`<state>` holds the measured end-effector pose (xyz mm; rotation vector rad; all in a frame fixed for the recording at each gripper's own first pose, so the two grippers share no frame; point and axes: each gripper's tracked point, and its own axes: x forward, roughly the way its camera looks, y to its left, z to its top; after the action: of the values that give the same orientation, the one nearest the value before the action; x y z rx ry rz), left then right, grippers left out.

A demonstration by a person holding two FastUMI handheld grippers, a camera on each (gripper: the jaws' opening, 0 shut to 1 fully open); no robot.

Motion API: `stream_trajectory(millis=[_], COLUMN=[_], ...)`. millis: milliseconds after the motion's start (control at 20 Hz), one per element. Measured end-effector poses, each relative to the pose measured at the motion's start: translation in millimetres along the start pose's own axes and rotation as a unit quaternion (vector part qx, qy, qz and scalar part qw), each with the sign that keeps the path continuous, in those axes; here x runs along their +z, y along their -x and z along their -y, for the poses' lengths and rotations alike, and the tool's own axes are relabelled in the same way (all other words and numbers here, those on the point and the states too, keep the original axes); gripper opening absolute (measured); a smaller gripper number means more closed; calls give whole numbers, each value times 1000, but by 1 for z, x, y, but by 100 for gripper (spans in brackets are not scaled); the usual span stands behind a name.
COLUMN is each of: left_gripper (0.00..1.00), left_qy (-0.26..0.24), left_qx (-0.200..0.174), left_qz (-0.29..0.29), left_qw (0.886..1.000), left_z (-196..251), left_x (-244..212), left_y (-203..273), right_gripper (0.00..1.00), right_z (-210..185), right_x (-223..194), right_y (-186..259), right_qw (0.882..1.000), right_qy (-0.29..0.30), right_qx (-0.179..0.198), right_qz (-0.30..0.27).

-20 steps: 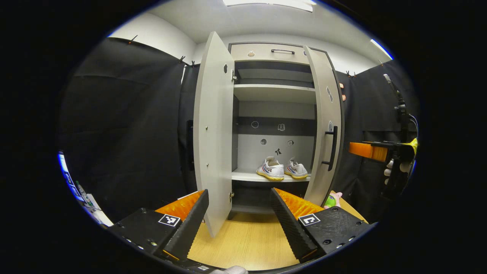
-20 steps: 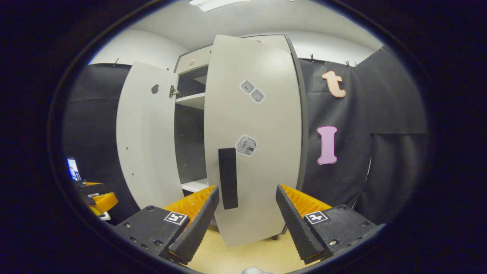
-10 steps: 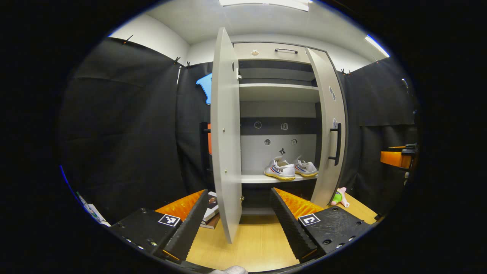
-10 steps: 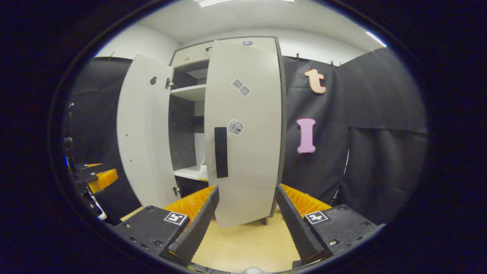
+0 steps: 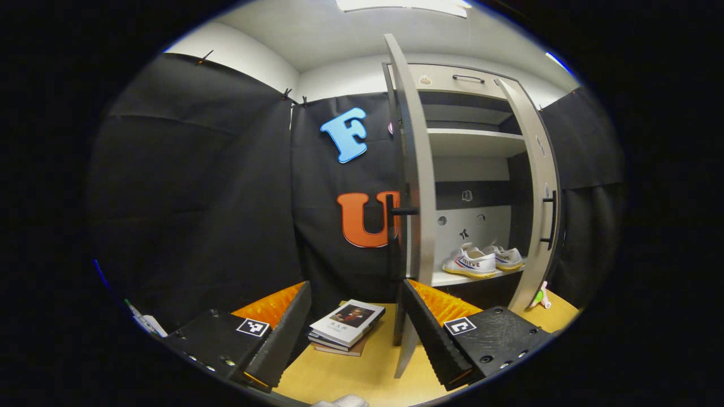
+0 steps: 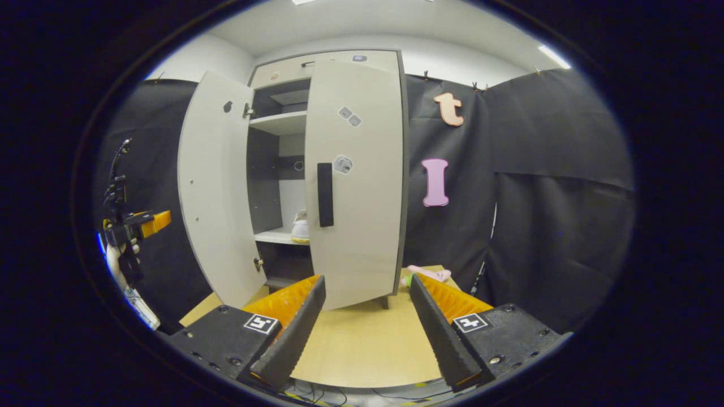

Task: Grab one shoe with the right hand and put it into the shoe cabinet, grab the other shoe with the left hand and put it into the shoe cabinet; then close the right door with the right hand and the left door with the left hand.

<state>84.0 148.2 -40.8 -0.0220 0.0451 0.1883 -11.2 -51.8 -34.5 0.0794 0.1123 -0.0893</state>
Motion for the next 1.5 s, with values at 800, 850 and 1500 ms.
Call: stream_trajectory(millis=[800,850,1500], left_gripper=[88,87,87], left_qy=[-24,-28,0], left_qx=[4,4,-47], left_qz=[9,10,4], left_qw=[1000,1000,999], left_z=[-1,3,141], left_x=[8,9,14], left_y=[-56,-55,-50], right_gripper=[94,94,94], right_z=[21,22,80], right_x=[-13,-14,2], right_y=[21,20,-7], right_qw=[1000,1000,1000], right_qy=[-5,-5,2], right_qx=[-19,-16,29], right_qz=[-17,-17,-8])
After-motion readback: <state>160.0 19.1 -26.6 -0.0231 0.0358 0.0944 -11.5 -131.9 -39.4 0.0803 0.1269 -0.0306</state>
